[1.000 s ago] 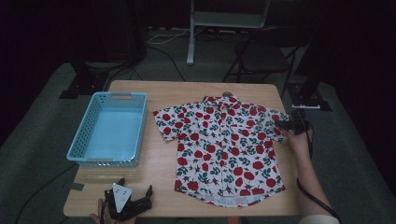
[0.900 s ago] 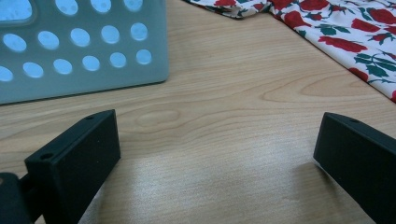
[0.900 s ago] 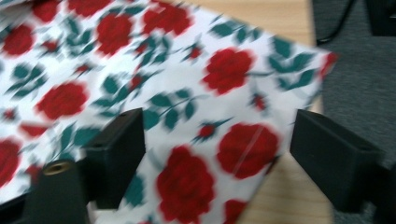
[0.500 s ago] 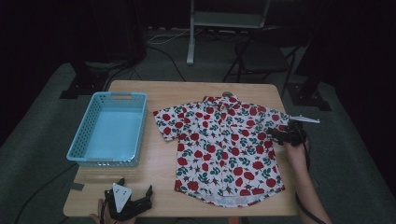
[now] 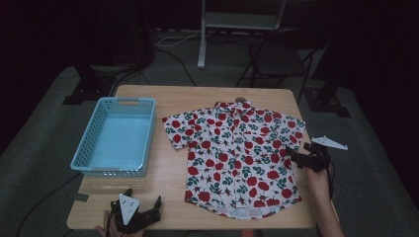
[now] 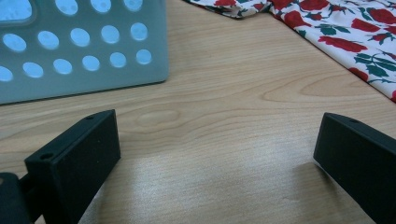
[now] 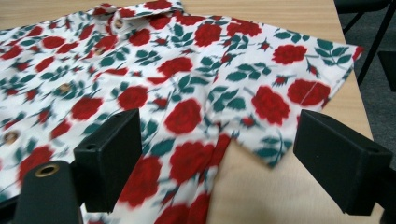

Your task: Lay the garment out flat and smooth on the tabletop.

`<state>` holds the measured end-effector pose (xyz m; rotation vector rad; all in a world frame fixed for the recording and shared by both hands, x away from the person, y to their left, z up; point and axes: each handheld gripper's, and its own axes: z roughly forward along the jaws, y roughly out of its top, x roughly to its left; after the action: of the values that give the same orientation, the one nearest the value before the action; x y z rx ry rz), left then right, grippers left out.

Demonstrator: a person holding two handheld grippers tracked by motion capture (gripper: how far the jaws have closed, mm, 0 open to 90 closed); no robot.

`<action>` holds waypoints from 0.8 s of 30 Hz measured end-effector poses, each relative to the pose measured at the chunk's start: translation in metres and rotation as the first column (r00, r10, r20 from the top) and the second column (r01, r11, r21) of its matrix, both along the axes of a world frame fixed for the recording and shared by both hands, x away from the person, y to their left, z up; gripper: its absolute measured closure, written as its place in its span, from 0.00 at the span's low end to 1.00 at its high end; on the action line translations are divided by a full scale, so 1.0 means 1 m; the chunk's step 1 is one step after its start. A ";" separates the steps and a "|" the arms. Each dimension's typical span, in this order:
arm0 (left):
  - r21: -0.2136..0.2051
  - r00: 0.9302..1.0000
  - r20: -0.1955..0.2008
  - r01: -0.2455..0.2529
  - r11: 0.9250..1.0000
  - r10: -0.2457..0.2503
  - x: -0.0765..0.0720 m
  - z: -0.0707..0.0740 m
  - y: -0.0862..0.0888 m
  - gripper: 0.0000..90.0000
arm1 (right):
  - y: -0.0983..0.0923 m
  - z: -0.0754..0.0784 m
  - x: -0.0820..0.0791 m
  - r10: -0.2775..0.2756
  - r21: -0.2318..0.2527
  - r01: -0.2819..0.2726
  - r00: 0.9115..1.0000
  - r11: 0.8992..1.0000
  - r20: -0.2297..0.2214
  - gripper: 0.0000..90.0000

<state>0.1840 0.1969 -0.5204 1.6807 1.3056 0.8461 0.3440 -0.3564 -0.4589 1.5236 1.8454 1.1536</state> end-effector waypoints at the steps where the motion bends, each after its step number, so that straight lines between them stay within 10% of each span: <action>1: 0.000 1.000 0.000 0.000 1.000 0.000 0.000 0.000 0.000 0.01 | 0.000 0.000 -0.005 0.003 -0.001 -0.003 1.000 1.000 0.003 0.17; 24: -0.001 1.000 0.013 0.008 1.000 -0.008 -0.001 -0.001 0.001 0.01 | 0.021 -0.005 -0.096 0.036 0.009 -0.037 0.998 0.999 0.059 0.17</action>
<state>0.1830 0.1974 -0.5209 1.6764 1.2897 0.8501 0.2481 -0.3356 -0.4639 1.4516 1.8381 1.2133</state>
